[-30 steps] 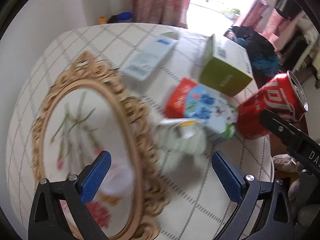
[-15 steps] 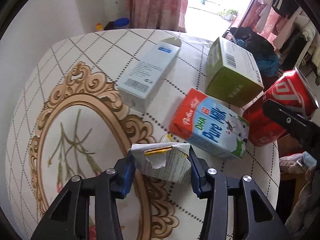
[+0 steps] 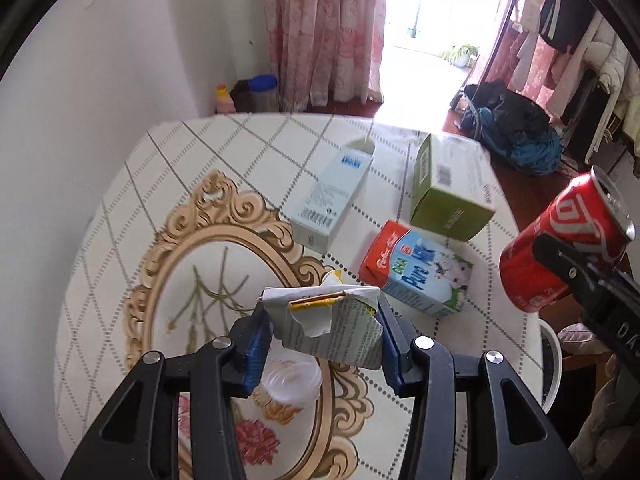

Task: Collect trash
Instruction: 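Carry the can and wrapper over the bin and release both, then grasp the white medicine box with the right gripper while the left gripper grasps a white flip-top box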

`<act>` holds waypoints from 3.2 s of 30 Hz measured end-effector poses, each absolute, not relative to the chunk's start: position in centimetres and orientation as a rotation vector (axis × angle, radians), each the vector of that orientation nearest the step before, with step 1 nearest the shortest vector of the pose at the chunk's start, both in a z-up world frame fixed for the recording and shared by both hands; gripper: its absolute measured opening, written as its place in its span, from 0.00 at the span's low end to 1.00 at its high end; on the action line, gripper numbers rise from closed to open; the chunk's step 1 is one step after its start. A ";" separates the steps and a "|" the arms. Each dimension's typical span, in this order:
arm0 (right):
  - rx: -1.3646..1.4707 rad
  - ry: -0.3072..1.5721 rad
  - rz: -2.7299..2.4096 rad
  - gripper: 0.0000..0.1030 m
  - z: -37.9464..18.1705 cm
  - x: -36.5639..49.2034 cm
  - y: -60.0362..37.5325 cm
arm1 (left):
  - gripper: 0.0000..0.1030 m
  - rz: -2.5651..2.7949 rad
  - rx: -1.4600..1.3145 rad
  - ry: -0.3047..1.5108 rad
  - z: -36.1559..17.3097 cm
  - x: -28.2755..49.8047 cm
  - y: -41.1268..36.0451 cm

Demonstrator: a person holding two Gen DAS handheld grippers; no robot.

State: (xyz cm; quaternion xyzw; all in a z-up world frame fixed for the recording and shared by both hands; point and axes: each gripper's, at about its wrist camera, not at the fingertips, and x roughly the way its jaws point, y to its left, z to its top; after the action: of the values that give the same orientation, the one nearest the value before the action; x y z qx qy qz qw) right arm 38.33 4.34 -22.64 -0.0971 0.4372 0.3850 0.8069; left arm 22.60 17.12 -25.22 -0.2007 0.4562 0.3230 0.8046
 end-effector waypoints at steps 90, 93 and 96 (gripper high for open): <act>-0.072 1.229 0.392 1.00 -15.7 40.9 -25.4 | 0.98 0.488 -0.277 1.042 -16.4 31.6 -0.8; -0.076 1.228 0.440 1.00 -14.9 40.6 -22.1 | 0.98 0.575 -0.282 1.031 -16.1 30.2 3.4; -0.092 1.243 0.499 1.00 -15.0 40.9 -16.9 | 0.98 0.678 -0.312 1.045 -16.8 28.9 8.9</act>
State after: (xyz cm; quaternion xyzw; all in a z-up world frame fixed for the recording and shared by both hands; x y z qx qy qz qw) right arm 40.95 -16.89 -15.03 -0.0426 0.5759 0.2313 0.7830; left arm 28.90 8.94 -16.83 -0.1453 0.4872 0.3164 0.8009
